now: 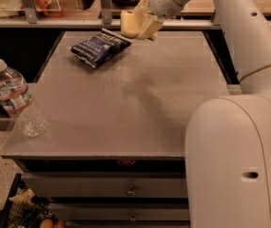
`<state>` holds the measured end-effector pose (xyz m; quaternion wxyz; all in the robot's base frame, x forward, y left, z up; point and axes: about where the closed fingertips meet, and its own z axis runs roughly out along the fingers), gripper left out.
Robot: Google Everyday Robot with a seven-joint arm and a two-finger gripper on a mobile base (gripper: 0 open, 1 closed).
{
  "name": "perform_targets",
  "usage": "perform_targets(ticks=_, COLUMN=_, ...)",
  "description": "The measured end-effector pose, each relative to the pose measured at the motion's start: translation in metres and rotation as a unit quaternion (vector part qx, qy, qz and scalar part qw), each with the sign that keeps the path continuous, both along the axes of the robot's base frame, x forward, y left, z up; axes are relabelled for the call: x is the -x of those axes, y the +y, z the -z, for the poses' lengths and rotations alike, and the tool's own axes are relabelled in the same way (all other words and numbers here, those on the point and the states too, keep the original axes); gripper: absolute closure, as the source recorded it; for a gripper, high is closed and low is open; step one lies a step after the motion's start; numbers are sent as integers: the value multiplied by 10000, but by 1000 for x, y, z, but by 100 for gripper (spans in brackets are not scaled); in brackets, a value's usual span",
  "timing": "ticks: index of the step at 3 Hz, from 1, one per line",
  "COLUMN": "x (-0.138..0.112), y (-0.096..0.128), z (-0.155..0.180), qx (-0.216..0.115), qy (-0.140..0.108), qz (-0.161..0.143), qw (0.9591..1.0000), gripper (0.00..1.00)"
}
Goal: Move sponge near blue chip bag
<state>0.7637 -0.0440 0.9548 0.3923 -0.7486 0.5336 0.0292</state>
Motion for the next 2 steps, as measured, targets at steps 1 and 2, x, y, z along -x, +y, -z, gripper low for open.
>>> perform_targets(ticks=1, x=-13, y=13, z=10, qx=-172, qy=-29, qz=-54, qw=9998, gripper=100)
perform_targets(ticks=2, x=-22, y=23, z=17, qx=-267, qy=-63, qz=-99, qw=9996, gripper=100)
